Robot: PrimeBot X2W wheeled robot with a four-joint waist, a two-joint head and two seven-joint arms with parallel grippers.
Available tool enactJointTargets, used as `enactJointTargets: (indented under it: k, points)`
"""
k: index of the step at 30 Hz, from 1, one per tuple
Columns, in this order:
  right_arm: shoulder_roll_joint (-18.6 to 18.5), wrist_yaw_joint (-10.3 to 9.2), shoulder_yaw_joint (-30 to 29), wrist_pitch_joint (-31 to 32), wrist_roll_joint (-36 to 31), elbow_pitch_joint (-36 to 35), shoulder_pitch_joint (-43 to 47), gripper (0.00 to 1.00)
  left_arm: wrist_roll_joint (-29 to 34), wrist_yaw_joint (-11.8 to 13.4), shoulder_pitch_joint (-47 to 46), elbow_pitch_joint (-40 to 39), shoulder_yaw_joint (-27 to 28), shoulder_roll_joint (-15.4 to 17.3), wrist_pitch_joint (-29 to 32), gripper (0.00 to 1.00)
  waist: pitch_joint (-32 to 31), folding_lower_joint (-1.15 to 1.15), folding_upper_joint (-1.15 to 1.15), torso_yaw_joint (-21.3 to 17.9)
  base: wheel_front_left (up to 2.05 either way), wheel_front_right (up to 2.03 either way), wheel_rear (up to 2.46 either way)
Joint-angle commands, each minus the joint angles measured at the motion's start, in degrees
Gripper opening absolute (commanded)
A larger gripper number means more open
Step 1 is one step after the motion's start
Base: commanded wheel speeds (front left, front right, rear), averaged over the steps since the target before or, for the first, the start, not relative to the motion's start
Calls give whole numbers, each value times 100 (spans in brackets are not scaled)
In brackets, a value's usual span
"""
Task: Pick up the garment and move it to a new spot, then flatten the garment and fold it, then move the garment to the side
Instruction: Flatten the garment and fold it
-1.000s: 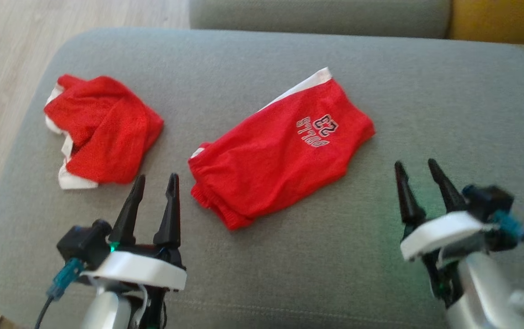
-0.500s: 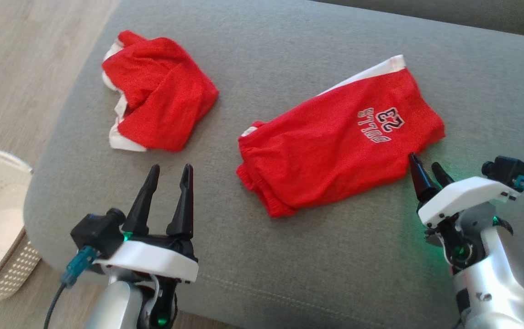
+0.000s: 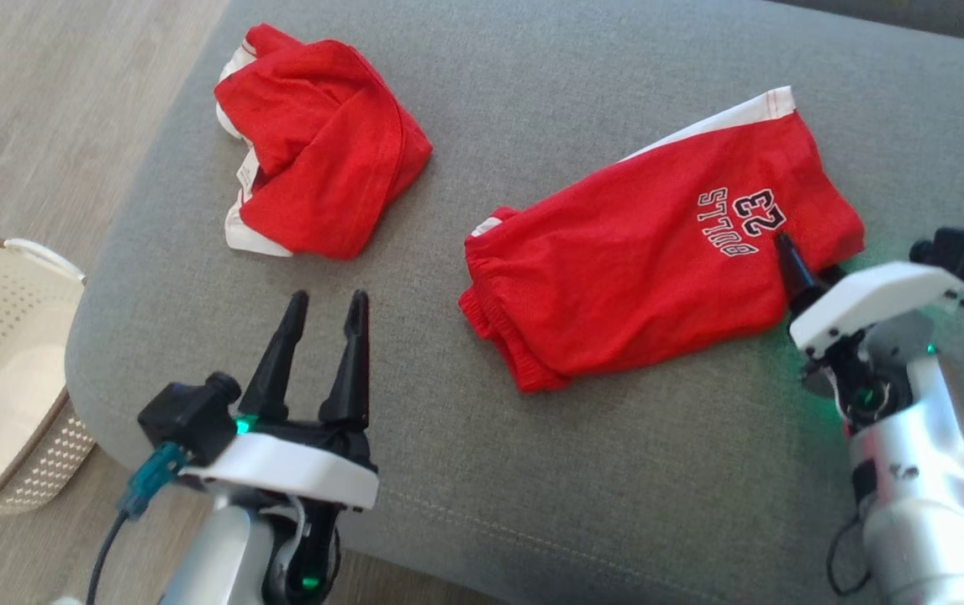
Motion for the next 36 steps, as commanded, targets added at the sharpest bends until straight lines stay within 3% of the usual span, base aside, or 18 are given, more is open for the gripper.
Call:
enactJointTargets:
  k: [1, 9, 10, 11, 13, 27, 32, 36]
  points:
    - [74, -5, 103, 109, -73, 113, -118, 100, -31, 52, -284, -220, 141, 7, -53, 100, 61, 0, 0, 28, 0, 0, 0]
    - [79, -5, 102, 319, -194, 546, -540, 100, -110, 52, -424, -252, 69, 7, -53, 100, 230, 0, 0, 150, 0, 0, 0]
    - [80, -5, 124, 341, -166, 564, -571, 83, -114, 54, -429, -251, 74, 7, -53, 100, 237, 0, 0, 153, 0, 0, 0]
    - [81, -5, 137, 335, -144, 576, -595, 45, -119, 58, -430, -248, 80, 7, -53, 100, 238, 0, 0, 152, 0, 0, 0]
    - [82, -5, 192, 241, -133, 562, -611, 0, -125, 67, -424, -234, 86, 7, -53, 100, 222, 0, 0, 146, 0, 0, 0]
    - [-61, -5, 269, -1110, 119, 326, -215, 0, -59, 70, -305, -147, 56, 7, -53, 100, -158, 0, 0, -93, 0, 0, 0]
    - [-211, -5, -309, -1911, 90, 449, 56, 0, 23, 61, -163, -119, 81, 7, -53, 100, -405, 0, 0, -331, 0, 0, 0]
    - [-372, -5, -793, -2355, -460, 701, 222, 0, 59, 47, -81, -95, 87, 7, -54, 100, -525, 0, 0, -499, 0, 0, 0]
